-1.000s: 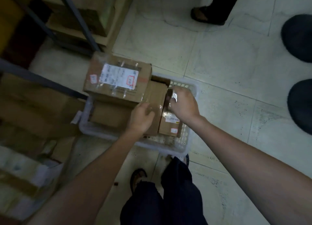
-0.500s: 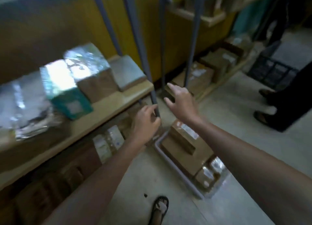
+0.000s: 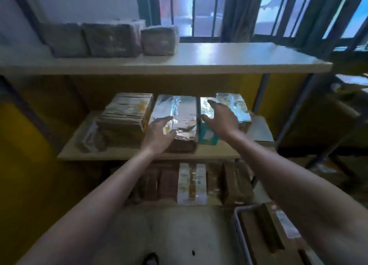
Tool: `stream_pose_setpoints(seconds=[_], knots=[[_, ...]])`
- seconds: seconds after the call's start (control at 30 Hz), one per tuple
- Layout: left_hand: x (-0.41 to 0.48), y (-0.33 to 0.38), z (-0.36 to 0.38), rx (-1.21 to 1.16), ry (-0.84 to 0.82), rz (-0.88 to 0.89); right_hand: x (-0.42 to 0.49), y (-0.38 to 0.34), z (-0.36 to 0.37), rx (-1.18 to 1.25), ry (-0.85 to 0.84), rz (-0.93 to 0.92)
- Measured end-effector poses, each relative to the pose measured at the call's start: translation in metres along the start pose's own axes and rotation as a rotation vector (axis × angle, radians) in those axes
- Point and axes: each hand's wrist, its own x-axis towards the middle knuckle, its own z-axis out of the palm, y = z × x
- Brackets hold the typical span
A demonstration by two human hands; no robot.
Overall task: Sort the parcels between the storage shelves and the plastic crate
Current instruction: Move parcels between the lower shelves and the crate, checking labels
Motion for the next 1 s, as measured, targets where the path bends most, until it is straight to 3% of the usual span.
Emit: stream_pose_setpoints(seconds=[0.17,0.37,0.47,0.63,0.9,0.97,1.0], knots=[[0.021,-0.088,-0.034,0.001,0.019,-0.088,0.036,-0.05,0.077,0.069,-0.111,-0.023],[0.07,-0.228,-0.088,0.067,0.025,-0.37,0.082,-0.129,0.18,0.137,-0.267,-0.055],[0.082,-0.283,-0.108,-0.063,-0.019,-0.509,0.097,-0.172,0.218,0.177,-0.276,-0.131],[0.088,-0.351,-0.119,-0.003,0.084,-0.613,0.094,-0.247,0.283,0.237,-0.329,-0.26],[0.098,-0.401,-0.107,-0.268,-0.073,-0.844,0.076,-0.273,0.374,0.228,-0.899,-0.093],[0.098,-0.406,-0.105,-0.306,-0.048,-0.861,0.073,-0.276,0.379,0.359,-0.906,0.118],[0.099,-0.405,-0.106,-0.311,0.0,-0.863,0.072,-0.277,0.377,0.476,-0.863,0.139]])
